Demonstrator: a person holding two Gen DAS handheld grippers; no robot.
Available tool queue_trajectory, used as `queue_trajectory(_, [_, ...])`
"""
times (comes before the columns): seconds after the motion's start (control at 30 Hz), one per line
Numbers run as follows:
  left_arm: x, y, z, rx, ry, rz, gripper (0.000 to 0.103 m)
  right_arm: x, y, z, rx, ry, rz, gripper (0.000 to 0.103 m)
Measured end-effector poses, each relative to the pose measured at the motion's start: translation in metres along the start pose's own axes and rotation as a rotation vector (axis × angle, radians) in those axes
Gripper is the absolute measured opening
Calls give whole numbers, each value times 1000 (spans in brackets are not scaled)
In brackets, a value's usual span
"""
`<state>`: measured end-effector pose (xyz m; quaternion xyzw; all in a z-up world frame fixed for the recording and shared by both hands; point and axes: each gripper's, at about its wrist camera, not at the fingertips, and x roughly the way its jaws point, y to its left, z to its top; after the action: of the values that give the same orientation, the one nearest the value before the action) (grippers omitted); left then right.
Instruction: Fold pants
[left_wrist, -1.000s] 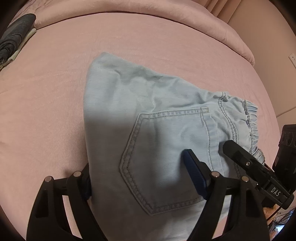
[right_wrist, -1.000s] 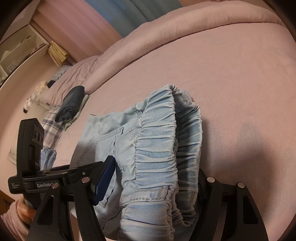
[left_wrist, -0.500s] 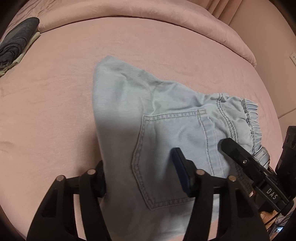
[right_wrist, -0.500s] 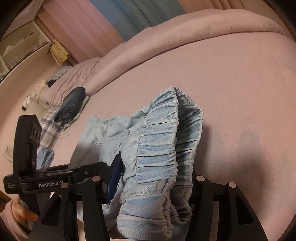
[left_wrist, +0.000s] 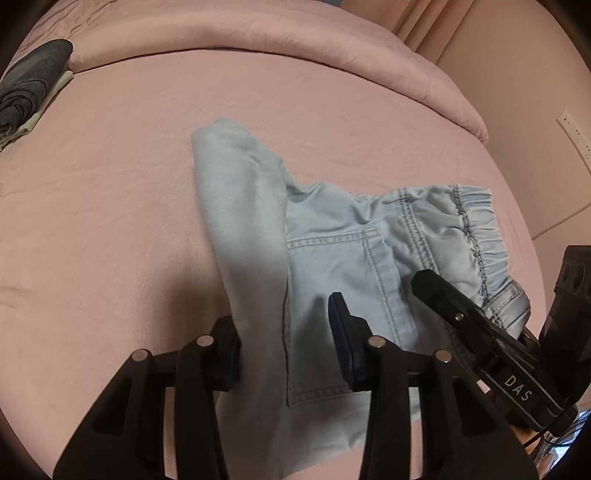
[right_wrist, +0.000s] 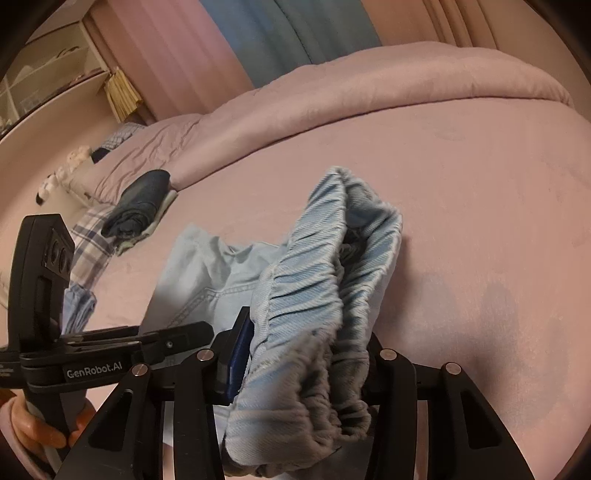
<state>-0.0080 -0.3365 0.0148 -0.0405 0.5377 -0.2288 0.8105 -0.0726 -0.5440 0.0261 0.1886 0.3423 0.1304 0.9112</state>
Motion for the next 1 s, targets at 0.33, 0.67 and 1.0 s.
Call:
queue_trajectory(0.33, [-18,1,-3,33,-44,-95,37,-7,25,3,-53,-21,-21,43])
queue_trajectory(0.67, [-39,13,5,26,-111,-133,35,0,43,5,-60,3,22,41])
queue_trajectory(1.0, [-53,20,11,50,-152,-169,35,1,46,14,-59,-2,39,41])
